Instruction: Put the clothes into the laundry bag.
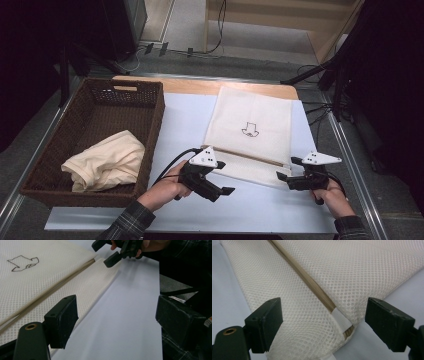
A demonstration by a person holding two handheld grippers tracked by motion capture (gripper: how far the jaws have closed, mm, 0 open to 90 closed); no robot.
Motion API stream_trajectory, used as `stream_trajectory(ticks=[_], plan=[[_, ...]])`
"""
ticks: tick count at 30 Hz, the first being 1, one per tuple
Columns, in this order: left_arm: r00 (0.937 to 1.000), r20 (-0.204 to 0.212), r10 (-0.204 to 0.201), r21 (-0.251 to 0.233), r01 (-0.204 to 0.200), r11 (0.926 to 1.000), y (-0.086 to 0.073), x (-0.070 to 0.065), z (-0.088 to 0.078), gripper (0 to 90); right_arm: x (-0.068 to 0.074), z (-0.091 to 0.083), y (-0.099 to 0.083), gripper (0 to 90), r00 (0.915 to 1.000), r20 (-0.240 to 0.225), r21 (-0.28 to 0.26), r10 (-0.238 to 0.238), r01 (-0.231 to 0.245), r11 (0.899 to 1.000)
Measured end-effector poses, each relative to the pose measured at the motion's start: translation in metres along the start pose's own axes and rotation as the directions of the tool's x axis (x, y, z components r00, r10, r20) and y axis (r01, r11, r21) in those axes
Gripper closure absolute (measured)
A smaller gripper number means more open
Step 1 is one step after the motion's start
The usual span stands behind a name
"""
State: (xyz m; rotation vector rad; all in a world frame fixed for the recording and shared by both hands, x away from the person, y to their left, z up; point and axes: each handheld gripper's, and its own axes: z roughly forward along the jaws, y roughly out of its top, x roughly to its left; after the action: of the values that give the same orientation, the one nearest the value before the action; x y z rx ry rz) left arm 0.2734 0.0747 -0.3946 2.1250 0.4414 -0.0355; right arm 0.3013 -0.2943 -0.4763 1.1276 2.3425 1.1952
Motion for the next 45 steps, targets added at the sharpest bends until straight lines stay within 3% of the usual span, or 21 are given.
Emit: stream_trajectory(ticks=[6, 14, 29, 38, 45], plan=[[0.9994, 0.020, 0.027, -0.006, -0.027, 0.9996, 0.014, -0.008, -0.007, 18.6, -0.001, -0.001, 0.000, 15.2, 1.0000, 0.003, -0.005, 0.001, -0.001, 1.000], [0.9992, 0.031, 0.026, -0.036, -0.025, 0.9990, 0.027, -0.008, -0.017, 18.5, -0.002, -0.002, -0.001, 15.2, 1.0000, 0.006, -0.011, 0.000, 0.000, 1.000], [0.9975, -0.004, 0.071, -0.026, -0.071, 0.9971, 0.051, -0.008, -0.044, 18.3, -0.003, -0.003, -0.001, 15.1, 0.9999, 0.004, -0.018, 0.014, -0.014, 1.000], [0.9963, 0.043, 0.075, -0.068, -0.072, 0.9951, 0.063, -0.004, -0.064, 18.3, -0.002, -0.003, -0.001, 15.1, 0.9999, 0.007, -0.017, 0.011, -0.011, 1.000], [0.9932, 0.036, 0.111, -0.055, -0.109, 0.9926, 0.074, -0.009, -0.076, 17.7, -0.003, -0.005, -0.002, 15.1, 0.9998, 0.013, -0.021, 0.016, -0.015, 1.000]])
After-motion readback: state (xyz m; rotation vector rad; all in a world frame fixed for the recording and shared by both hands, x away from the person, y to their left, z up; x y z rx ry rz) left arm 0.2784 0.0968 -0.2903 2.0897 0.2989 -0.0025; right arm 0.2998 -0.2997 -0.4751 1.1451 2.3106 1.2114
